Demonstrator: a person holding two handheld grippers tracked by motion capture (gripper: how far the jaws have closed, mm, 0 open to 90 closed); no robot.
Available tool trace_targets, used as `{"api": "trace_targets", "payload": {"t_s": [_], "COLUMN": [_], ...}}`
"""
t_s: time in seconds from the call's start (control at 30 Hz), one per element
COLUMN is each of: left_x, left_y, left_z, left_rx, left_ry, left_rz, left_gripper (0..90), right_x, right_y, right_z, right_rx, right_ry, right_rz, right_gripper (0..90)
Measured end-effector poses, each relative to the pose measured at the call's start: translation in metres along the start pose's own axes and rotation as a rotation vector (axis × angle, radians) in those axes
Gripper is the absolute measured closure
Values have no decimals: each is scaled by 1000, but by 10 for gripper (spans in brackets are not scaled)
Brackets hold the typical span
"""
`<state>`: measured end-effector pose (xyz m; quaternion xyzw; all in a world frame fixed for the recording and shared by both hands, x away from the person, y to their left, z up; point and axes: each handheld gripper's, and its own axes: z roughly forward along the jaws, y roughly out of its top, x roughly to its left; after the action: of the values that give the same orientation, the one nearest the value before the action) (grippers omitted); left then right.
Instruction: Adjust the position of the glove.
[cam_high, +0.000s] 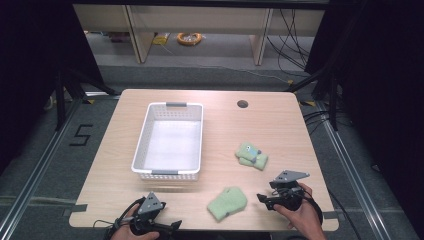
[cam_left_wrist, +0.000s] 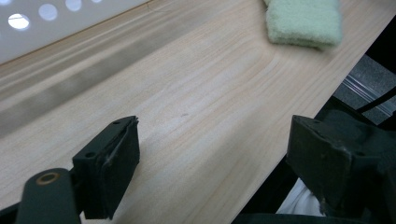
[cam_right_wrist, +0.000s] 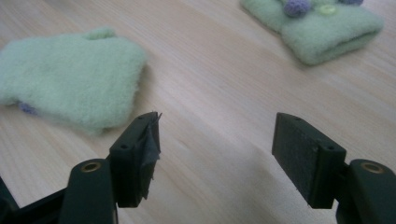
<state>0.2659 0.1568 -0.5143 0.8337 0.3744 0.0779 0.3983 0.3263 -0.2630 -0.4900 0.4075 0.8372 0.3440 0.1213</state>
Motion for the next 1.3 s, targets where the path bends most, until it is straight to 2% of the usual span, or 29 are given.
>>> {"api": "trace_targets", "payload": {"t_s": [0.07, 0.1, 0.13, 0.2, 0.27, 0.3, 0.33, 0.37, 0.4, 0.43, 0.5, 0.53, 0.57, 0.6, 0.63, 0.67, 0.7, 0.73, 0.8, 0.87, 0.9, 0.93, 0.97, 1.0, 1.03, 1.07, 1.2, 1.23, 1.3], "left_x": [-2, -2, -2, -5, -5, -6, -7, -7, -7, -8, -10, -11, -13, -14, -16, -18, -19, -21, -23, -25, -27, -27, -28, -29, -30, -31, -37, -39, -40], "left_y": [0, 1, 2, 3, 4, 5, 5, 6, 7, 8, 9, 11, 11, 13, 15, 17, 18, 20, 23, 25, 26, 27, 29, 30, 32, 33, 39, 40, 42], "left_z": [1, 1, 0, 2, 2, 3, 4, 5, 4, 4, 6, 6, 9, 9, 11, 12, 14, 16, 20, 23, 24, 24, 25, 26, 26, 26, 29, 30, 30], "left_rx": [-12, -17, -2, -34, -35, -40, -53, -61, -52, -57, -63, -62, -78, -63, -63, -53, -57, -63, -52, -49, -47, -43, -46, -58, -49, -42, -58, -57, -52], "left_ry": [-13, -16, -24, -45, -47, -55, -56, -55, -59, -67, -72, -79, -78, -79, -100, -109, -110, -110, -121, -118, -124, -123, -122, -123, -123, -115, -129, -125, -122], "left_rz": [-28, -14, -8, -40, -35, -37, -53, -60, -52, -60, -79, -68, -71, -64, -58, -69, -63, -49, -36, -25, -34, -31, -5, -12, -11, 2, 48, 47, 57], "left_gripper": [170, 170, 170, 170, 178, 178, 180, 181, 181, 182, 191, 196, 200, 200, 202, 211, 215, 216, 224, 236, 241, 249, 254, 260, 266, 271, 302, 309, 330], "right_x": [4, 2, 3, 3, 5, 5, 7, 7, 8, 8, 9, 10, 10, 11, 12, 11, 12, 14, 14, 17, 18, 20, 21, 22, 23, 23, 23, 24, 24], "right_y": [2, 4, 3, 4, 6, 7, 8, 8, 10, 11, 12, 12, 14, 14, 14, 16, 16, 16, 17, 18, 19, 19, 19, 20, 20, 20, 21, 20, 20], "right_z": [-3, -5, -4, -3, -3, -4, -3, -3, -4, -4, -4, -3, -4, -5, -4, -4, -4, -6, -5, -8, -9, -8, -8, -9, -8, -9, -10, -9, -11], "right_rx": [30, 46, 21, 21, 16, 33, 25, 17, 36, 27, 21, 10, 6, 2, 1, 0, -9, 12, 0, 18, 22, 12, 17, 33, 16, 35, 33, 16, 29], "right_ry": [12, 17, 25, 24, 30, 37, 48, 43, 50, 49, 63, 56, 76, 61, 63, 85, 82, 81, 78, 85, 91, 85, 85, 91, 89, 85, 79, 80, 88], "right_rz": [26, -3, -3, -40, -51, -58, -53, -69, -62, -90, -86, -91, -95, -99, -95, -117, -126, -94, -129, -130, -128, -119, -117, -131, -126, -137, -144, -136, -134], "right_gripper": [338, 343, 351, 361, 372, 382, 386, 387, 389, 392, 401, 404, 406, 407, 411, 419, 421, 423, 430, 432, 432, 434, 435, 435, 436, 436, 442, 444, 446]}}
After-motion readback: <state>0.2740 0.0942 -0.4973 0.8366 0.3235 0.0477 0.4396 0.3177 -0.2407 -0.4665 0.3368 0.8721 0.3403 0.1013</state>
